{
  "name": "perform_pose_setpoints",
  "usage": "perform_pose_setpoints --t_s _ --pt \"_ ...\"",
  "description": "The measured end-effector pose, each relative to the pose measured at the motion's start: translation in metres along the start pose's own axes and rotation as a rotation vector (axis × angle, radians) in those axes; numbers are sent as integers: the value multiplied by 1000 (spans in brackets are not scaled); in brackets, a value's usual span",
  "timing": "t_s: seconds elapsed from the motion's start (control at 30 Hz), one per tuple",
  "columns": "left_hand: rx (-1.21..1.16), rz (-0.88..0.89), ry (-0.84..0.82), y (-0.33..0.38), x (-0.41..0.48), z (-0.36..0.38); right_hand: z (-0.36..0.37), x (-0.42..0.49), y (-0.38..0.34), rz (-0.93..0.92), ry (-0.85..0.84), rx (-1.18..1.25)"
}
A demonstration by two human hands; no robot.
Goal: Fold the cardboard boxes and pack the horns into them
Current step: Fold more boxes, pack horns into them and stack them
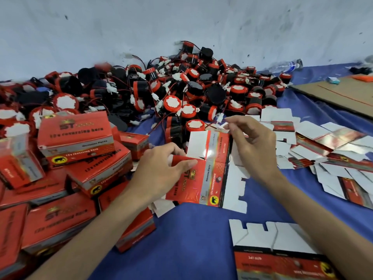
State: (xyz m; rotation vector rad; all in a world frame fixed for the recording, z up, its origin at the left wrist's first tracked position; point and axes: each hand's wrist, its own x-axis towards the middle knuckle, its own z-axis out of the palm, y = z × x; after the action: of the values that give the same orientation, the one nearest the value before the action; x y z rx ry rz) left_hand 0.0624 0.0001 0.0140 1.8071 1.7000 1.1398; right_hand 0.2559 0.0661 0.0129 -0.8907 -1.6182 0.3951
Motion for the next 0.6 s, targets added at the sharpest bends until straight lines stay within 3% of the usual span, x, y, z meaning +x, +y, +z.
perform_pose_setpoints --t_s 0.13,0.27,0.4,0.6 --pt "-107 -45 80 0 5 -2 3 -1 -3 68 18 242" --pt "-480 -128 199 5 4 -9 -1 3 8 190 -183 567" --pt "-929 -272 80 9 7 -12 2 -2 22 150 -475 472" --pt "-1243 -336 -81 6 10 -17 -5 1 12 278 -485 640"
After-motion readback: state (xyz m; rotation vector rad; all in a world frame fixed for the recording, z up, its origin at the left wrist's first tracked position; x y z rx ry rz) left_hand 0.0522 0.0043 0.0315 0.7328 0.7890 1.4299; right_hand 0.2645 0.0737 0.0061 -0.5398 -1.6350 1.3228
